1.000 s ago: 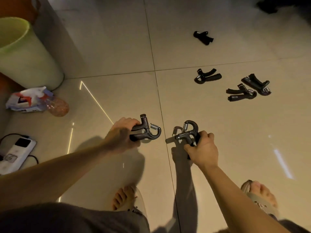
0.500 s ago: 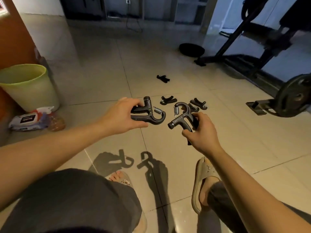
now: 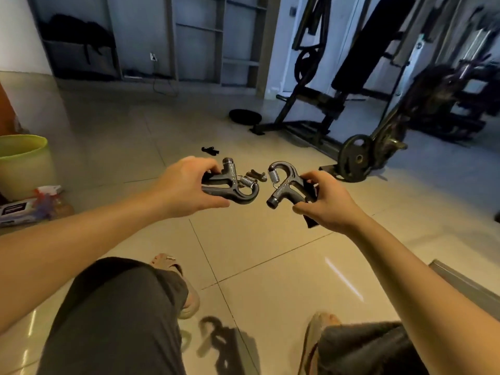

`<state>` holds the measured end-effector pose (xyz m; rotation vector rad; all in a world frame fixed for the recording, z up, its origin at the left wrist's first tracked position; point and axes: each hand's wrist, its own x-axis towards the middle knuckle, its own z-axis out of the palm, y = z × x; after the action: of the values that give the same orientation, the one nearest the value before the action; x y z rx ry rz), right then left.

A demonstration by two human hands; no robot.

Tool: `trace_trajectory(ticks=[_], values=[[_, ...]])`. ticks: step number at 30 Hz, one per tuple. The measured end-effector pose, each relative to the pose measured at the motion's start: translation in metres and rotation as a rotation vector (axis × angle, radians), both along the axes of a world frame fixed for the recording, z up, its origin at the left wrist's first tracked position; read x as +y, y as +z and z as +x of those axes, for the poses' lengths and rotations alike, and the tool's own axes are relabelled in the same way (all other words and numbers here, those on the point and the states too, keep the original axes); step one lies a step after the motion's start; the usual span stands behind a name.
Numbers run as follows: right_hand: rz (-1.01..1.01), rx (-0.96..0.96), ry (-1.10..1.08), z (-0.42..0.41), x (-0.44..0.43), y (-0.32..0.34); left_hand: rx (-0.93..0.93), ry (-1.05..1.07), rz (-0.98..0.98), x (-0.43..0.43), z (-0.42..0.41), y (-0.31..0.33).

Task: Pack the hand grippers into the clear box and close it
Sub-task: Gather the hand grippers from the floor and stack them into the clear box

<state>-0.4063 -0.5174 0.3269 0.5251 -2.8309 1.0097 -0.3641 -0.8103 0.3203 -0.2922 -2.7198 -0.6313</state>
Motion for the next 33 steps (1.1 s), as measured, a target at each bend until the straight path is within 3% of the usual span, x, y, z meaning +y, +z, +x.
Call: trace_trajectory(ticks=[15, 24, 33], values=[[0.06, -0.005, -0.054, 0.242, 0.197, 0.038, 0.018, -0.015, 0.039, 0.191, 0.196, 0.015], [0.079, -0.001, -0.107, 0.36, 0.25, 0.047, -0.031, -0.111, 0.018, 0.256, 0.295, 0.028], [0.136, -0.113, -0.162, 0.484, 0.289, 0.025, -0.19, -0.17, 0.08, 0.304, 0.394, -0.008]])
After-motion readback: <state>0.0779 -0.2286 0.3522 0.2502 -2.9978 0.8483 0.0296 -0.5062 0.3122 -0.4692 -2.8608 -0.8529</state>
